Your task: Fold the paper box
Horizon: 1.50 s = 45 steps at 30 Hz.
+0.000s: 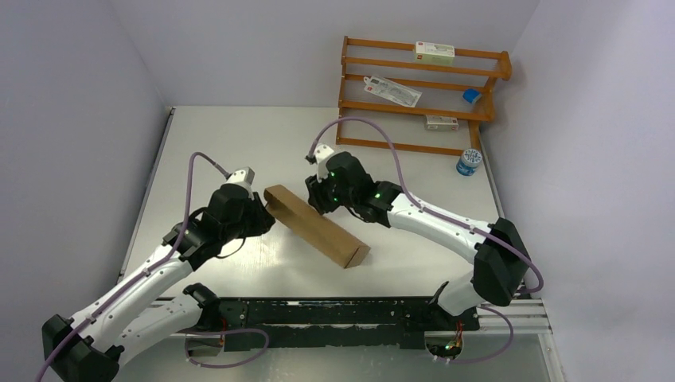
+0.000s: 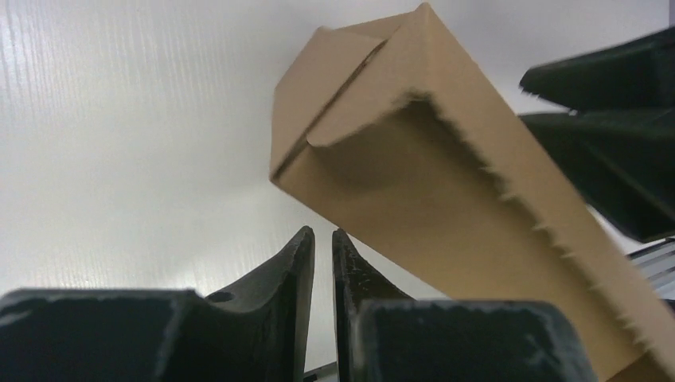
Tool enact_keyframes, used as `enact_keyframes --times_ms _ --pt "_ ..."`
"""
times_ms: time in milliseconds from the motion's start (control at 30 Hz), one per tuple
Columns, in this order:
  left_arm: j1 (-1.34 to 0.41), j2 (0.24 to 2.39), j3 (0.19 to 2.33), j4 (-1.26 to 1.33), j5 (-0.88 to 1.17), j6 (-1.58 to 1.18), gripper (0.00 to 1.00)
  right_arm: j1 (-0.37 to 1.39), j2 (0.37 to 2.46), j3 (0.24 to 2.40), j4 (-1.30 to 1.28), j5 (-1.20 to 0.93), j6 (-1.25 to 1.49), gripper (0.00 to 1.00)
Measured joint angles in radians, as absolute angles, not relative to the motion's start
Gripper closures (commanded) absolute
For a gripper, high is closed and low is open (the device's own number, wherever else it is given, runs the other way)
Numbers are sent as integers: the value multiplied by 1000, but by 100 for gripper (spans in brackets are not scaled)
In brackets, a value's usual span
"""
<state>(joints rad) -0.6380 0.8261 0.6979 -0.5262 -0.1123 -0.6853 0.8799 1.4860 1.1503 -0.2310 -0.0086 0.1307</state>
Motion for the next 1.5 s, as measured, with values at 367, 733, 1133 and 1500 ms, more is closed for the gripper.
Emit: enact_keyframes --times_ms 367,733,1133,1500 --pt "-638 841 717 -506 -163 -649 69 871 1424 1132 -264 120 134 42" --pt "-638 852 742 -500 -202 -643 50 870 1340 1146 -324 180 187 32" --pt "-568 956 570 -341 -98 -709 19 797 1341 912 -362 244 469 29" --pt "-358 1200 433 34 290 -762 33 647 1460 856 -206 83 511 36"
